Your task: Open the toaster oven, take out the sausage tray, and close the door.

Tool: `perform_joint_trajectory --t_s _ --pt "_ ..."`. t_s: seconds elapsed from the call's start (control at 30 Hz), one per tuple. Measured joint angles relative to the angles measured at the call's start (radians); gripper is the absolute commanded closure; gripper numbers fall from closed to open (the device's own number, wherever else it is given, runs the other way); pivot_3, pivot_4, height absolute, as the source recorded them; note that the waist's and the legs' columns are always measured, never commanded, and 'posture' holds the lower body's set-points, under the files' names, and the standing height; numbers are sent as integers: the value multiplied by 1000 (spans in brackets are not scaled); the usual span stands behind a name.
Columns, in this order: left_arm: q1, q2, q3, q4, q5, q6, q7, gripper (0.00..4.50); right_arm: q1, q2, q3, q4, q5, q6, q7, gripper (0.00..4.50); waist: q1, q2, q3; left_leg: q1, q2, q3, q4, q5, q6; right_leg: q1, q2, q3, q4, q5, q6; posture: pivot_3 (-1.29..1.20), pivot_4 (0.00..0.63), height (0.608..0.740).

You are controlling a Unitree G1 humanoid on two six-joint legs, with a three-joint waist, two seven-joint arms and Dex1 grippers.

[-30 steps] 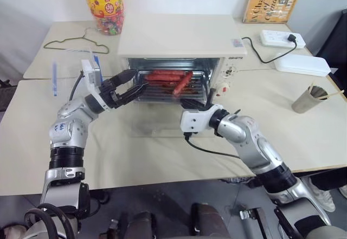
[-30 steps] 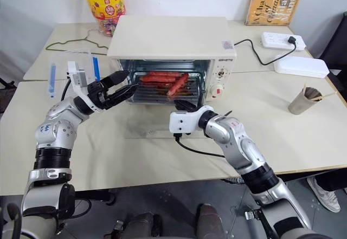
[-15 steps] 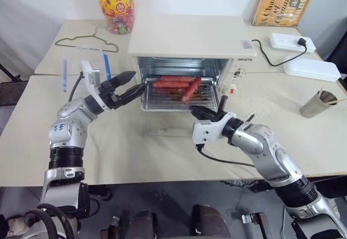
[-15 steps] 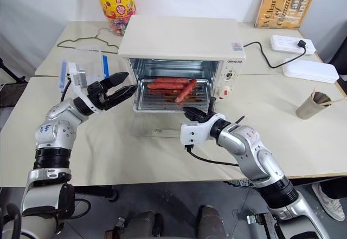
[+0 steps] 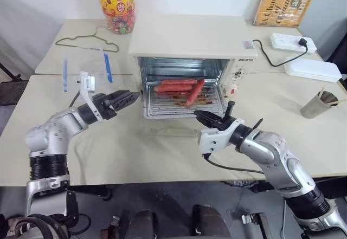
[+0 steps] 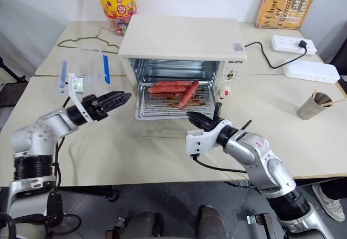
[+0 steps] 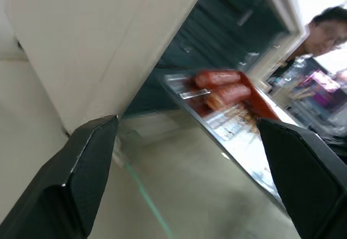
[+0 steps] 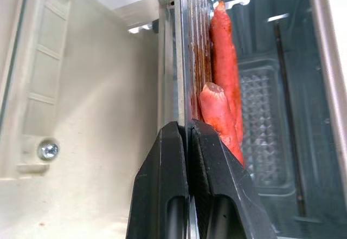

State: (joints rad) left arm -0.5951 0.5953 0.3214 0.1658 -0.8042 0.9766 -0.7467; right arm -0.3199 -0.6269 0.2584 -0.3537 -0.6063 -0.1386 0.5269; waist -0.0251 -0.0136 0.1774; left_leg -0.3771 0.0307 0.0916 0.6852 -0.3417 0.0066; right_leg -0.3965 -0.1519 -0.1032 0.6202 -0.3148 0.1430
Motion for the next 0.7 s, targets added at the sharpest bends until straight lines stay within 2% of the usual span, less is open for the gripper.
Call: perform_joint_trajectory --t_s 0.1,0.5,0.6,0.7 --pt "3 -9 31 -40 -70 133 53 150 17 -2 -1 0 0 -17 6 4440 1 0 0 0 0 0 0 0 0 1 0 0 0 0 0 0 150 740" --pt "-21 -122 119 -110 -239 400 293 150 -29 -3 4 9 17 -86 24 4440 -1 0 0 3 0 -1 0 0 0 2 0 1 0 0 0 0 150 740" --pt "-27 -198 173 -102 -280 453 393 752 -63 3 12 25 27 -107 29 4440 0 0 0 3 0 -2 0 0 0 3 0 2 0 0 0 0 150 740" --pt "-36 -234 218 -71 -311 507 477 1684 -81 4 11 33 35 -124 29 4440 -1 0 0 4 0 -2 0 0 0 3 0 1 0 0 0 0 150 740"
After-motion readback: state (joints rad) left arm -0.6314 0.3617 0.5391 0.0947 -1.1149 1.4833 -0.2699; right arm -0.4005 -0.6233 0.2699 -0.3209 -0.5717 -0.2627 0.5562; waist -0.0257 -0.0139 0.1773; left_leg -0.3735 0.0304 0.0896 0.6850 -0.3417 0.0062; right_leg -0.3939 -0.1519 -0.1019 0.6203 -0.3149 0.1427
